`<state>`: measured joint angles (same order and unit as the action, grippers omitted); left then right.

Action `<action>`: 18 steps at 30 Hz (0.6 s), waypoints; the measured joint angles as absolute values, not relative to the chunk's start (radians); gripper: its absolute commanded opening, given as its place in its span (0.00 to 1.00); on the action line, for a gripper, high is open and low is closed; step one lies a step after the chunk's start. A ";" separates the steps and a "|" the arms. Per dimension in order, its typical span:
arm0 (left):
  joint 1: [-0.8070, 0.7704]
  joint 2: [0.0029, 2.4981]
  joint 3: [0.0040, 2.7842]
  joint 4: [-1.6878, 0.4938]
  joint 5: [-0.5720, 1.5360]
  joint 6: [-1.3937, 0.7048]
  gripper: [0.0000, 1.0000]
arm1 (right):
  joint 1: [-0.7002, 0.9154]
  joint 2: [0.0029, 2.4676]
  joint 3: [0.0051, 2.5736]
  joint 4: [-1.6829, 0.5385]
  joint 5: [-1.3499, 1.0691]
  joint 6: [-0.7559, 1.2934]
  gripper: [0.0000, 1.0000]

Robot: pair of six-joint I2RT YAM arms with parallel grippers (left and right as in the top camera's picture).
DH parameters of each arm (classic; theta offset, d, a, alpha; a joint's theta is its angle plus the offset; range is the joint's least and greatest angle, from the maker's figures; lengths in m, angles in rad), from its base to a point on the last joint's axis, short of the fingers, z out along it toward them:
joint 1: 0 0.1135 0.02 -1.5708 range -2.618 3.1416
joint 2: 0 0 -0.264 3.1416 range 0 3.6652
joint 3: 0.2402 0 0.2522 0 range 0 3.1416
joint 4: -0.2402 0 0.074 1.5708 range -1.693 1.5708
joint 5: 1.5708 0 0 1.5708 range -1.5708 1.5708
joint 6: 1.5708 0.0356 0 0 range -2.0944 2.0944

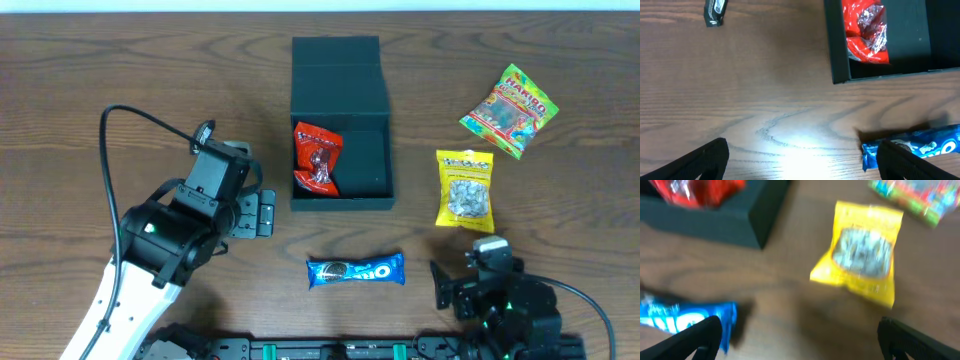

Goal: Pack container
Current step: 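Withdraw left gripper from the box toward its side, then move right gripper toward the yellow HACKS bag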

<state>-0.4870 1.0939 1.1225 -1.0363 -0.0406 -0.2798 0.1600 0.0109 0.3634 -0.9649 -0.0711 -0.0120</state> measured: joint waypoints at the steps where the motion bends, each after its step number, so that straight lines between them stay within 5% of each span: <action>1: -0.487 1.092 1.122 -1.036 -0.040 -0.280 0.95 | 0.160 0.011 0.363 -0.933 -0.072 -0.012 0.99; 13: -0.487 1.092 1.122 -1.035 -0.069 -0.280 0.95 | 0.160 0.011 0.362 -0.639 -0.091 -0.009 0.99; 18: -0.487 1.092 1.122 -1.035 -0.079 -0.280 0.95 | 0.160 0.011 0.360 -0.416 -0.096 0.191 0.99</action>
<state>-0.4870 1.0920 1.1221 -1.0351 -0.0788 -0.2798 0.1600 0.0109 0.3595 -0.4160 -0.0959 0.1909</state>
